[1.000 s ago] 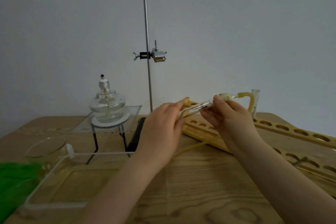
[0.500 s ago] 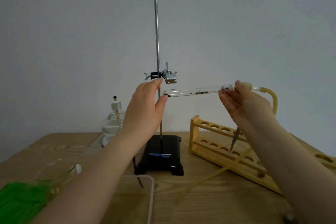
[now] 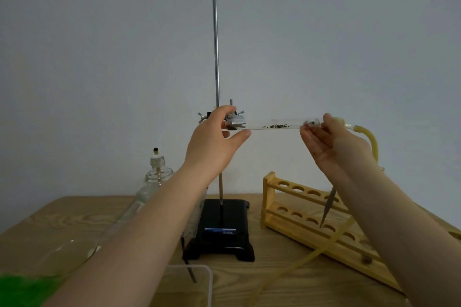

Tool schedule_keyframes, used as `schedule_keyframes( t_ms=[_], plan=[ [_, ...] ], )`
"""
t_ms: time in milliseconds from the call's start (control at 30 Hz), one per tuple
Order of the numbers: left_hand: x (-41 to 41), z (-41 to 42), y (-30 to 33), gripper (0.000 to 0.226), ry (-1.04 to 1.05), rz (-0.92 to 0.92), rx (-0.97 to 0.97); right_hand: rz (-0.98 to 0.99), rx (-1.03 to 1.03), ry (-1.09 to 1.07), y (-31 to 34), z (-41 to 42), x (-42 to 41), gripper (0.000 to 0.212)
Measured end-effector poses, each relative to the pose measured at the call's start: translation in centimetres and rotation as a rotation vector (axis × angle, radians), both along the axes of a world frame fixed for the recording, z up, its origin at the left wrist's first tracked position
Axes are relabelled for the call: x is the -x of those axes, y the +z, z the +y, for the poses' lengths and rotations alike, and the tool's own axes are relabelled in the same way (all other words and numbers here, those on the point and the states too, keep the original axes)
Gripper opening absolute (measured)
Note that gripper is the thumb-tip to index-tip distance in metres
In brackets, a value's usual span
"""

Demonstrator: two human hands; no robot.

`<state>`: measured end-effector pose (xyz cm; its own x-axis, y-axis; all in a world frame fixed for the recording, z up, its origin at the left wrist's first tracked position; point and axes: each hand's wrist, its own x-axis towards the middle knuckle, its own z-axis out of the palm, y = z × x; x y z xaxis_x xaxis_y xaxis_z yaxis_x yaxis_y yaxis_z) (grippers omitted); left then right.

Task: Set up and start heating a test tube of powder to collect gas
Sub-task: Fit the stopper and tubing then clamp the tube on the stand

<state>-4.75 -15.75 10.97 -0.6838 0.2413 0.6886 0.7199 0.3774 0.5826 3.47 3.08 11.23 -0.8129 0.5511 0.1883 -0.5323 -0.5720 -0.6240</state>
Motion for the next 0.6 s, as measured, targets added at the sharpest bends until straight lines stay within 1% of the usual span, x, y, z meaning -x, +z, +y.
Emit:
schedule_keyframes(
  t_ms=[133, 367, 600],
  plan=[
    [0.68, 0.20, 0.11, 0.040, 0.047, 0.060, 0.044, 0.015, 0.019, -0.014, 0.32, 0.07, 0.04, 0.013],
    [0.53, 0.30, 0.28, 0.033, 0.067, 0.165, 0.059, 0.039, 0.039, -0.032, 0.41, 0.57, 0.24, 0.013],
    [0.43, -0.24, 0.40, 0.028, 0.053, 0.148, 0.016, 0.036, 0.031, -0.045, 0.24, 0.94, 0.45, 0.012]
  ],
)
